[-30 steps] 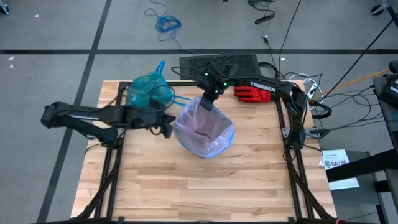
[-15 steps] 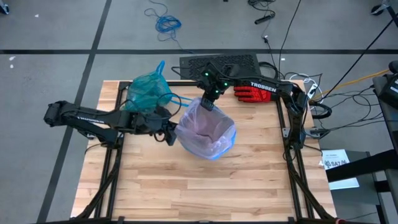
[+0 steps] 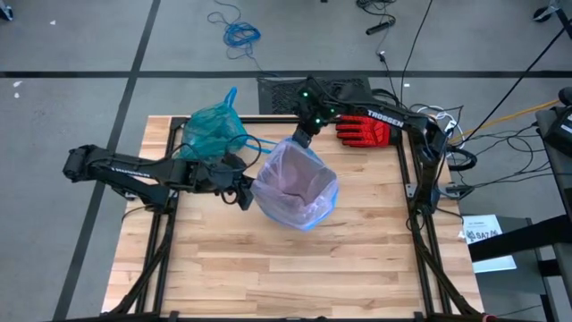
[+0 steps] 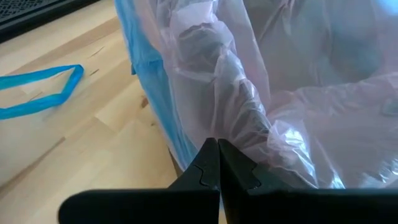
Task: Place trash/remove bag and relplace
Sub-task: Insert a new pink trash bag into the black trash bin
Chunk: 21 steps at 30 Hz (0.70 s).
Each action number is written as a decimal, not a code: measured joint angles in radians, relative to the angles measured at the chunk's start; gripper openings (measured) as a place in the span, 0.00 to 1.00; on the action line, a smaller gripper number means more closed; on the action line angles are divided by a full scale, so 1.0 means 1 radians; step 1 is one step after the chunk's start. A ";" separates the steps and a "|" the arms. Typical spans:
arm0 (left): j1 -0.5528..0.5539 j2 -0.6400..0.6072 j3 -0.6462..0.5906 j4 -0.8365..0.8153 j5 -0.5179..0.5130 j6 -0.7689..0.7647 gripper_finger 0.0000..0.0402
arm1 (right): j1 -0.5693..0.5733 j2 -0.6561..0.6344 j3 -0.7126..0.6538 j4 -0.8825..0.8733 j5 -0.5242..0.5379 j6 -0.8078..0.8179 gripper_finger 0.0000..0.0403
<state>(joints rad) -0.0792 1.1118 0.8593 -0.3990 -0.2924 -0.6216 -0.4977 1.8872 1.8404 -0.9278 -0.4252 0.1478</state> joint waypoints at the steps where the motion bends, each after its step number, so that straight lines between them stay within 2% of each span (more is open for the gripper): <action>1: 0.000 0.000 0.000 0.000 0.000 0.000 0.00 | -0.004 0.009 0.000 -0.016 0.004 -0.003 0.01; 12: 0.000 0.000 0.000 0.001 0.000 0.000 0.00 | 0.002 0.075 0.000 -0.108 0.001 -0.026 0.00; 17: 0.000 0.000 0.000 0.001 0.000 0.000 0.00 | -0.004 0.084 0.000 -0.143 -0.045 -0.028 0.00; 21: 0.000 0.000 0.000 0.001 0.000 0.000 0.00 | -0.027 0.050 0.000 -0.129 0.028 -0.032 0.00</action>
<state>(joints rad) -0.0792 1.1118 0.8593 -0.3981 -0.2928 -0.6212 -0.5249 1.9369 1.8404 -1.0569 -0.3968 0.1157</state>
